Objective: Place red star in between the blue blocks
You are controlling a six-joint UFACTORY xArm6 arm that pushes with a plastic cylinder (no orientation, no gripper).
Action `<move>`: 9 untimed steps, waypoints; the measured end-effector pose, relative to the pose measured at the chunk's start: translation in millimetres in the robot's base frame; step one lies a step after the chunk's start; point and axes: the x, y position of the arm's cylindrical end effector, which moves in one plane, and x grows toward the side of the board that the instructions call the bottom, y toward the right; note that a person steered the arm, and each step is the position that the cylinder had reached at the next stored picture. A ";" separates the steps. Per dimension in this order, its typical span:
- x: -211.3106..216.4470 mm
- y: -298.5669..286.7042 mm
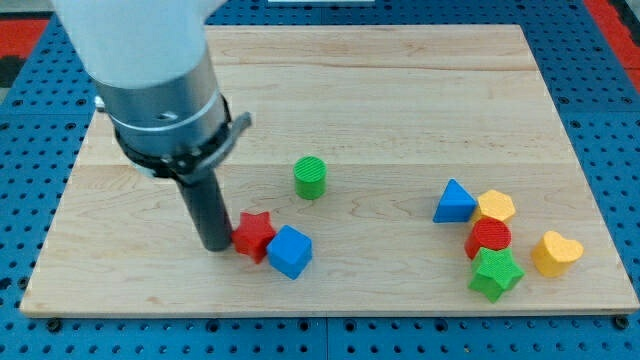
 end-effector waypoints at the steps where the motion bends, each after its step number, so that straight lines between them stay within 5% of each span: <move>1: 20.8 57.7; 4: 44.6 179.8; 9: 53.7 61.0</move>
